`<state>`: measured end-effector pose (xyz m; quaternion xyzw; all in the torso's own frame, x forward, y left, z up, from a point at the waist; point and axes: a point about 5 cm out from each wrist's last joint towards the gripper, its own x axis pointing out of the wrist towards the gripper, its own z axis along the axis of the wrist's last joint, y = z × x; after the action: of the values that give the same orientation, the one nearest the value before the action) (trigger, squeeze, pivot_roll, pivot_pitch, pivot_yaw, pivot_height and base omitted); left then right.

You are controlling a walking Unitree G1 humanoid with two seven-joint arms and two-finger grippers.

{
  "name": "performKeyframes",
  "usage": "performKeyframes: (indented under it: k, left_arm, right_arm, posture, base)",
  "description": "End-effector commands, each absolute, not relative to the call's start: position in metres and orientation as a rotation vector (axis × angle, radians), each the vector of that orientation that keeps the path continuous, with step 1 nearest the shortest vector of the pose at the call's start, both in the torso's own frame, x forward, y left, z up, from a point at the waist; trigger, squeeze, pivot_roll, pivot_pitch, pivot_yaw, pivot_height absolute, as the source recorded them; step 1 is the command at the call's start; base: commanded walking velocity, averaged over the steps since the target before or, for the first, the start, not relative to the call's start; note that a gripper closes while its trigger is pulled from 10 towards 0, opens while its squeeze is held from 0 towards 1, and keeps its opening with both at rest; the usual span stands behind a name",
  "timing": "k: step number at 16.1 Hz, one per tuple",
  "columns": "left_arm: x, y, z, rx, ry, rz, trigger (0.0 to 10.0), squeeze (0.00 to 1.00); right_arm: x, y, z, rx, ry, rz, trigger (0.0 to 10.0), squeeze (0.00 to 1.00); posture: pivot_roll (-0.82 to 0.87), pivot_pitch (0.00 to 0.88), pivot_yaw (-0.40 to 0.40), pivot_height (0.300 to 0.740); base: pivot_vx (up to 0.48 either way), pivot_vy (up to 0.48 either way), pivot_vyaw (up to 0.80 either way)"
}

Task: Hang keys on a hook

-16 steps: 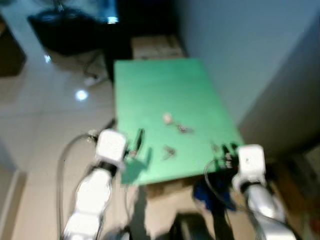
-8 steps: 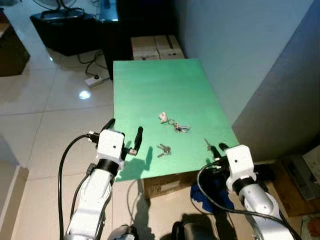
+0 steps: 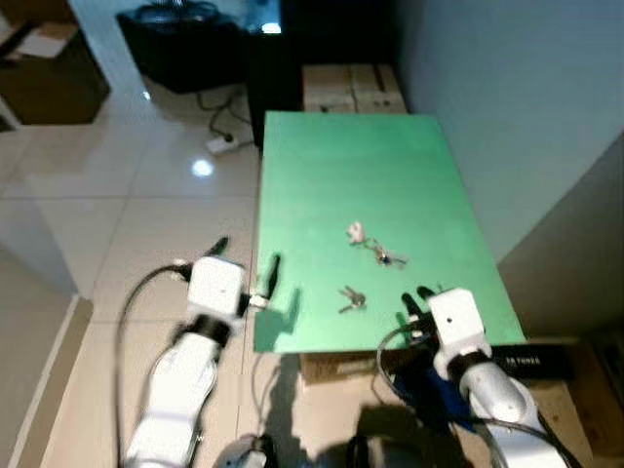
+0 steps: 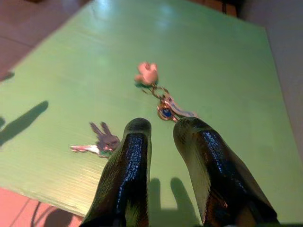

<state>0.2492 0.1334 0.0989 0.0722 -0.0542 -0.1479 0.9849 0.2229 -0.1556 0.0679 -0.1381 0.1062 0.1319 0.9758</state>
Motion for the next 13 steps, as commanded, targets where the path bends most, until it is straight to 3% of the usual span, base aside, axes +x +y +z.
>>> performKeyframes:
  k: [1,7,12,13]
  left_arm:
    - [0.249,0.137,0.097,0.157,-0.092,-0.294,10.0,0.00]
    - [0.255,0.138,0.096,0.138,-0.078,-0.363,10.0,0.00]
    - [0.249,0.121,0.093,0.101,-0.013,-0.644,10.0,0.00]
    - [0.246,0.116,0.092,0.108,-0.018,-0.688,10.0,0.00]
  right_arm:
    - [0.221,-0.156,0.064,-0.270,0.237,0.263,10.0,0.00]
    - [0.226,-0.165,0.059,-0.297,0.280,0.204,10.0,0.00]
    - [0.239,-0.160,0.037,-0.314,0.390,0.256,10.0,0.00]
    - [0.234,-0.155,0.026,-0.311,0.445,0.299,10.0,0.86]
  posture:
    - [-0.16,0.150,0.000,0.740]
    - [-0.18,0.153,0.023,0.740]
    - [-0.19,0.146,0.050,0.740]
    - [-0.18,0.136,0.058,0.740]
  base:
    - [0.000,0.000,0.00]
    - [0.000,0.000,0.00]
    - [0.000,0.000,0.00]
    - [0.000,0.000,0.00]
